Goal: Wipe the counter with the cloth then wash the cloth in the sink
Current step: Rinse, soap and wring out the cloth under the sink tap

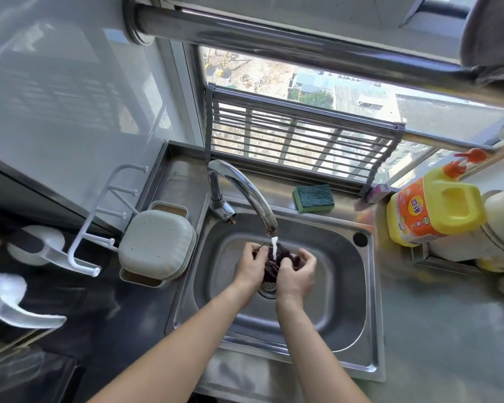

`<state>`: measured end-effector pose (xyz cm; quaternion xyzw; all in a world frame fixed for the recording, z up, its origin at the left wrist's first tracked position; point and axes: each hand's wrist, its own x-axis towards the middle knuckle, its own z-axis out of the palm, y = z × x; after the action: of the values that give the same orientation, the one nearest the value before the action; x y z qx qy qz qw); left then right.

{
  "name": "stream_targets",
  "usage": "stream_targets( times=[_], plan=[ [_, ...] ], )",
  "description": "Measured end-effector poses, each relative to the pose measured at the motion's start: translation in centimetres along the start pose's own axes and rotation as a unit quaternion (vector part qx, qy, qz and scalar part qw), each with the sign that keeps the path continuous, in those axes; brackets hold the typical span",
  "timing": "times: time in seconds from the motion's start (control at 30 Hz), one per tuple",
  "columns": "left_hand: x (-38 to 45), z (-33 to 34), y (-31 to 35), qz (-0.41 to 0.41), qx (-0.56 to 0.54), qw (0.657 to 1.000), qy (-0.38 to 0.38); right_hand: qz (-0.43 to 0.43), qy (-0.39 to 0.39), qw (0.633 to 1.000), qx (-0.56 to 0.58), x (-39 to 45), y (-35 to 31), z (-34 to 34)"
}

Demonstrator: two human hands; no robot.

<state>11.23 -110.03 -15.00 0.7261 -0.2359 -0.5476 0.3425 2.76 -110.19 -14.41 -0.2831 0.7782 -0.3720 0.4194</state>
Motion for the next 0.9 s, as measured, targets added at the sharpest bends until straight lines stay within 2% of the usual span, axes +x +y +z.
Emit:
stream_targets(
  times=[0.03,0.13,0.17,0.37,0.5,0.63,0.73,0.83,0.9],
  plan=[
    [-0.1,-0.1,0.2,0.013,-0.005,1.000,0.008,-0.005,-0.001,1.000,0.004,0.2,0.0,0.1],
    [-0.7,-0.1,1.4,0.033,0.032,0.999,-0.017,0.028,-0.132,0.991,-0.015,0.1,0.1,1.2],
    [-0.9,0.0,1.6,0.030,0.043,0.998,-0.022,0.033,-0.146,0.988,-0.028,0.0,0.2,1.6],
    [-0.4,0.4,1.8,-0.019,0.024,1.000,-0.005,0.016,-0.071,0.995,-0.069,0.5,-0.1,2.3],
    [-0.3,0.8,1.9,-0.076,-0.072,0.994,-0.033,0.021,-0.036,0.997,-0.071,0.8,-1.0,2.3],
    [-0.3,1.0,2.0,-0.092,-0.088,0.991,-0.034,-0.022,-0.047,0.995,-0.088,1.3,-1.5,2.0],
    [0.0,0.9,1.8,-0.051,-0.031,0.998,-0.035,-0.029,-0.083,0.990,-0.107,2.0,-1.7,1.6],
    [-0.8,0.1,2.3,0.034,0.028,0.995,-0.088,0.051,-0.130,0.979,-0.149,3.7,-2.1,1.2],
    [-1.1,-0.8,2.3,0.039,-0.007,0.990,-0.135,0.139,-0.132,0.978,-0.080,4.8,-2.4,0.5]
  ],
)
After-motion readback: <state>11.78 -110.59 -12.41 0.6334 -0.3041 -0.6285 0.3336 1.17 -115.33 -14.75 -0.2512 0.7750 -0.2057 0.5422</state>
